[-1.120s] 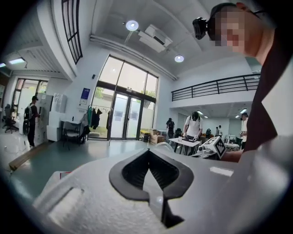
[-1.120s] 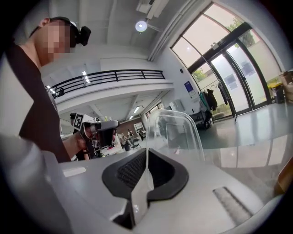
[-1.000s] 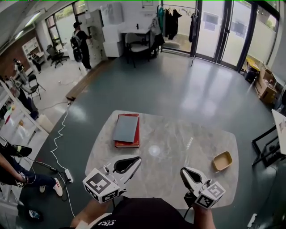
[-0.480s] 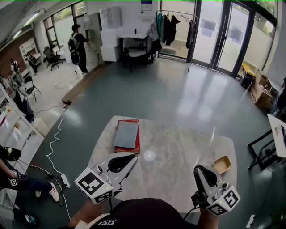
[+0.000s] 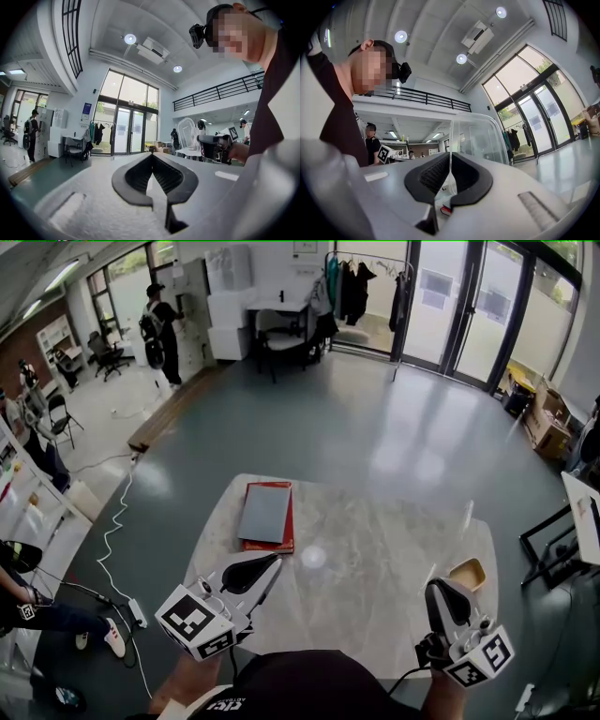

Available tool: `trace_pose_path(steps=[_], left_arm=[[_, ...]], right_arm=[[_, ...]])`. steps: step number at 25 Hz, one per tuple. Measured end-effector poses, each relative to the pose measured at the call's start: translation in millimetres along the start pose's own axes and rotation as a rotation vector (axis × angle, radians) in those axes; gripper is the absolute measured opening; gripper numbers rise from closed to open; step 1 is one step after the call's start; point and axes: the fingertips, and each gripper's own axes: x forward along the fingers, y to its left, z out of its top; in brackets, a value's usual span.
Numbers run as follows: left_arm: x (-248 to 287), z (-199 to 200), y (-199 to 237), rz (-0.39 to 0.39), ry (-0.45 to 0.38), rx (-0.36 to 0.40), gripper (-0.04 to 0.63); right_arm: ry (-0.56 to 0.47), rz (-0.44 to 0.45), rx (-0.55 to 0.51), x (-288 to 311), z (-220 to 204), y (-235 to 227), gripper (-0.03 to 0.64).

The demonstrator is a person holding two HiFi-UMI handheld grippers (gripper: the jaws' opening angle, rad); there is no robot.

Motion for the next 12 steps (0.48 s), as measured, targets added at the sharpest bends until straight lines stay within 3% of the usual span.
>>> trace_pose_path(steps=[12], left_arm=[[4.2, -9.7, -4.0, -0.005, 0.028, -0.001, -0.002]], right_arm=[[0.021, 0.01, 0.04, -0.1, -19.1, -1.9, 0.014]])
